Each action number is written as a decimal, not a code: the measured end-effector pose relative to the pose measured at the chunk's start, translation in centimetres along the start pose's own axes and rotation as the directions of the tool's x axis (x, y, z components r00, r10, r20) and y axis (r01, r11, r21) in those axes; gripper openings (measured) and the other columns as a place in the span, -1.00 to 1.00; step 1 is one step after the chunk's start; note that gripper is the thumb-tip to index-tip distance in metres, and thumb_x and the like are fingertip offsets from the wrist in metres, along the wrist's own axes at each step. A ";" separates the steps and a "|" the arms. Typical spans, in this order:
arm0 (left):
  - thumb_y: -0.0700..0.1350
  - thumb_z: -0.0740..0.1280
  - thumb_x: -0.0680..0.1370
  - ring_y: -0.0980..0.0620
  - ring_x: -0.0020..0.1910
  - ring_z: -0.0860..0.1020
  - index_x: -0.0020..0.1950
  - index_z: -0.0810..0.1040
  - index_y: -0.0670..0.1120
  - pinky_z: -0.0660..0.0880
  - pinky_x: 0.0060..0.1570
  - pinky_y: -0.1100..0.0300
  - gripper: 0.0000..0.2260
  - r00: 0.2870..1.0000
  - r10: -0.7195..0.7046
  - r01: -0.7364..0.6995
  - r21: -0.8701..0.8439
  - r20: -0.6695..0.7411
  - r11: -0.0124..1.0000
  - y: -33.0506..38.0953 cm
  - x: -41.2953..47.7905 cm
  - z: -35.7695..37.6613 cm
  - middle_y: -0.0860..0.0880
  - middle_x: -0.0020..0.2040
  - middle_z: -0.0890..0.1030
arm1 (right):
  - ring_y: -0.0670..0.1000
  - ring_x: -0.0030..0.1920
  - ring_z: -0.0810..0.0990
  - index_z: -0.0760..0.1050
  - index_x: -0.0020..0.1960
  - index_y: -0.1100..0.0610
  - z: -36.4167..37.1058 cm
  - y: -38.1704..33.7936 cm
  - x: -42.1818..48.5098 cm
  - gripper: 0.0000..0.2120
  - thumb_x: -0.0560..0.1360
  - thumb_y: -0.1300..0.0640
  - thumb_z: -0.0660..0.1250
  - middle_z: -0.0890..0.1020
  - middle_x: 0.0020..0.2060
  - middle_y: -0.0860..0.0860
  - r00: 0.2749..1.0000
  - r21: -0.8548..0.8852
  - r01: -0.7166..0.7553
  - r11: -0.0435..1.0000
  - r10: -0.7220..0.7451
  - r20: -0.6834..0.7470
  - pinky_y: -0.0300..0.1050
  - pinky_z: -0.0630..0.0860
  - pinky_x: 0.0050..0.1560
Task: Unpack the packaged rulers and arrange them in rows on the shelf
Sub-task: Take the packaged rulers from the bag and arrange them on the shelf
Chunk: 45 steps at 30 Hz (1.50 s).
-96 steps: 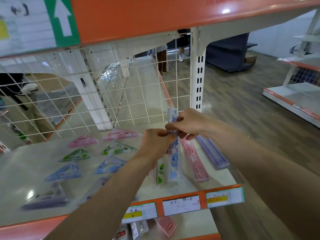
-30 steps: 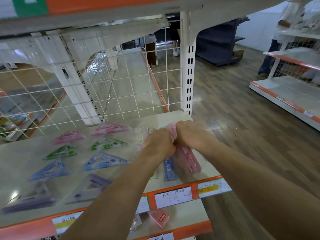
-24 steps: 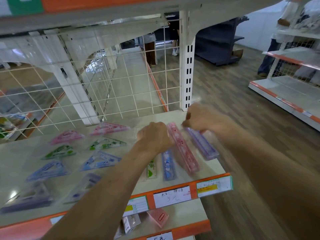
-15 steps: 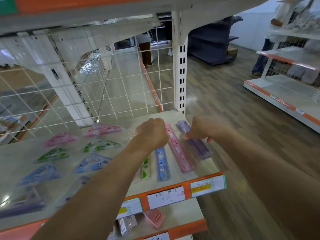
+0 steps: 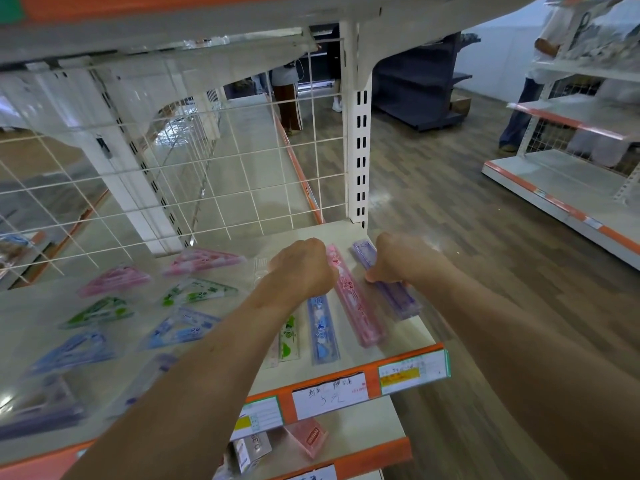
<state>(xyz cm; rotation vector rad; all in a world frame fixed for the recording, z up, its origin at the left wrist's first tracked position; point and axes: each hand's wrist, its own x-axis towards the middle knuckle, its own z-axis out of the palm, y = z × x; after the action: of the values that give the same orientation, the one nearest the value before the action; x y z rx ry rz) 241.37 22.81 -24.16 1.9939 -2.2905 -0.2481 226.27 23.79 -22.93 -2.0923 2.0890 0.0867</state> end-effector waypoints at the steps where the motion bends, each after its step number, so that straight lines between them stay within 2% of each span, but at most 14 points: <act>1: 0.03 0.27 0.55 -0.07 0.07 0.53 0.19 0.52 -0.09 0.37 -0.09 0.15 -0.71 1.000 0.001 -0.001 -0.001 0.003 1.000 0.0 0.0 0.0 -0.06 0.16 0.56 | 0.14 -0.02 0.62 0.31 -0.14 0.14 0.0 0.0 0.0 -0.72 0.45 0.00 0.37 0.60 0.01 0.10 1.000 0.007 -0.002 1.000 0.002 0.004 -0.12 0.42 -0.11; 4: 0.02 0.27 0.54 -0.06 0.05 0.53 0.18 0.52 -0.09 0.36 -0.11 0.16 -0.72 1.000 0.001 -0.001 -0.003 0.006 1.000 0.0 0.1 0.1 -0.05 0.15 0.57 | 0.13 -0.01 0.62 0.40 0.02 0.16 0.0 -0.2 0.0 -0.73 0.47 0.02 0.36 0.60 0.03 0.09 1.000 0.036 -0.007 0.999 0.006 0.016 -0.10 0.46 -0.08; 10: 0.02 0.28 0.54 -0.08 0.08 0.54 0.20 0.53 -0.11 0.40 -0.07 0.15 -0.69 1.000 -0.004 0.004 -0.014 0.020 1.000 -0.4 0.1 -0.2 -0.07 0.16 0.58 | 0.13 0.00 0.62 0.41 0.13 0.19 0.0 -0.3 0.0 -0.68 0.48 0.04 0.35 0.59 0.07 0.11 1.000 0.063 -0.009 0.998 0.007 0.031 -0.12 0.44 -0.12; 13: 0.00 0.28 0.54 -0.12 0.14 0.53 0.22 0.52 -0.15 0.40 0.00 0.15 -0.67 0.999 -0.028 0.029 -0.030 0.021 0.999 -1.7 -0.1 -1.5 -0.11 0.19 0.57 | 0.11 -0.07 0.60 0.40 0.02 0.14 -0.2 -0.1 0.0 -0.73 0.48 -0.02 0.35 0.59 0.03 0.09 0.999 0.018 0.008 1.000 -0.009 0.033 -0.14 0.43 -0.16; 16: -0.05 0.30 0.54 -0.14 0.17 0.52 0.23 0.52 -0.18 0.43 0.06 0.13 -0.68 0.995 -0.097 0.097 -0.020 0.012 0.995 -4.1 -0.6 -3.0 -0.15 0.21 0.56 | 0.09 -0.12 0.50 0.35 -0.14 0.11 -0.8 -0.5 0.5 -0.75 0.47 -0.04 0.33 0.51 -0.15 0.06 0.997 0.040 0.022 0.999 -0.019 -0.072 -0.13 0.38 -0.15; 20: -0.15 0.29 0.53 -0.12 0.10 0.56 0.17 0.57 -0.17 0.48 0.05 0.10 -0.76 0.989 -0.132 0.130 0.045 0.067 0.991 -7.0 -1.6 -3.5 -0.14 0.17 0.59 | 0.13 -0.21 0.54 0.35 -0.34 0.11 -0.6 -4.1 0.4 -0.77 0.47 0.10 0.26 0.47 -0.33 0.02 0.972 0.113 0.189 0.975 -0.170 -0.161 -0.16 0.39 -0.26; 21: -0.16 0.28 0.54 -0.11 0.12 0.55 0.19 0.57 -0.14 0.47 0.09 0.09 -0.75 0.990 -0.118 0.113 0.062 0.081 0.992 -7.4 -2.0 -3.4 -0.13 0.19 0.58 | 0.12 -0.21 0.55 0.44 -0.30 0.12 -0.2 -5.1 0.0 -0.82 0.47 0.13 0.24 0.52 -0.29 0.04 0.964 0.107 0.234 0.966 -0.217 -0.154 -0.17 0.41 -0.28; 23: -0.11 0.26 0.56 -0.08 0.25 0.49 0.30 0.52 -0.06 0.41 0.24 0.09 -0.69 0.993 -0.046 0.034 0.106 0.110 0.994 -8.4 -3.1 -3.0 -0.08 0.30 0.52 | 0.14 0.00 0.56 0.57 0.02 0.13 1.0 -7.0 -1.1 -0.80 0.48 0.10 0.24 0.60 -0.02 0.07 0.939 0.063 0.333 0.941 -0.324 -0.117 -0.07 0.47 -0.10; 24: -0.07 0.26 0.57 -0.06 0.32 0.43 0.35 0.47 -0.02 0.35 0.31 0.08 -0.66 0.992 0.019 -0.036 0.131 0.125 0.991 -8.9 -3.8 -2.8 -0.04 0.36 0.47 | 0.14 0.14 0.51 0.54 0.16 0.10 1.7 -7.9 -1.7 -0.72 0.49 0.06 0.24 0.57 0.12 0.07 0.924 0.012 0.376 0.926 -0.374 -0.085 0.01 0.44 0.08; 26: 0.01 0.26 0.57 -0.03 0.42 0.32 0.45 0.35 0.02 0.27 0.39 0.03 -0.56 0.972 0.148 -0.178 0.161 0.184 0.971 -9.4 -4.8 -2.2 0.01 0.46 0.35 | 0.13 0.31 0.37 0.46 0.28 0.07 2.9 -8.9 -2.2 -0.64 0.52 0.02 0.24 0.48 0.26 0.05 0.900 -0.060 0.434 0.899 -0.436 -0.028 0.13 0.26 0.33; 28: 0.05 0.24 0.58 -0.01 0.47 0.23 0.50 0.26 0.01 0.21 0.42 -0.02 -0.51 0.944 0.195 -0.252 0.198 0.266 0.947 -9.4 -5.5 -1.9 0.02 0.51 0.26 | 0.09 0.36 0.30 0.44 0.29 0.09 3.6 -9.5 -2.4 -0.62 0.53 -0.05 0.21 0.44 0.29 0.03 0.891 -0.097 0.454 0.886 -0.455 0.014 0.16 0.19 0.37; 30: 0.07 0.22 0.59 -0.01 0.47 0.22 0.49 0.28 -0.02 0.18 0.42 -0.05 -0.52 0.928 0.193 -0.272 0.228 0.318 0.935 -9.3 -5.8 -1.8 0.00 0.49 0.28 | 0.07 0.36 0.28 0.44 0.24 0.11 3.9 -9.7 -2.5 -0.60 0.54 -0.11 0.19 0.45 0.24 0.01 0.887 -0.129 0.461 0.878 -0.458 0.050 0.18 0.17 0.37; 36: 0.04 0.20 0.59 0.00 0.47 0.21 0.45 0.31 -0.03 0.08 0.43 -0.15 -0.57 0.928 0.159 -0.250 0.245 0.337 0.937 -8.8 -6.3 -1.6 0.00 0.46 0.31 | 0.05 0.36 0.26 0.46 0.23 0.10 4.0 -9.8 -2.4 -0.61 0.56 -0.13 0.15 0.47 0.20 -0.01 0.880 -0.168 0.475 0.864 -0.466 0.093 0.22 0.10 0.40; 45: 0.03 0.12 0.62 -0.01 0.42 0.29 0.44 0.32 -0.03 -0.05 0.46 -0.17 -0.60 0.931 0.102 -0.212 0.292 0.350 0.932 -7.5 -7.0 -1.4 0.00 0.43 0.34 | 0.04 0.52 0.03 0.37 0.39 0.04 3.9 -8.7 -2.2 -0.56 0.57 -0.11 0.15 0.30 0.45 -0.08 0.850 -0.168 0.526 0.834 -0.507 0.144 0.19 -0.03 0.47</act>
<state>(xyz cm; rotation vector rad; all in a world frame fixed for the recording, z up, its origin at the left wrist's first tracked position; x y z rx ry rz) 249.88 28.68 -23.96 2.0184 -2.8571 -0.2141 235.26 26.58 -25.62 -2.6418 1.4413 0.3243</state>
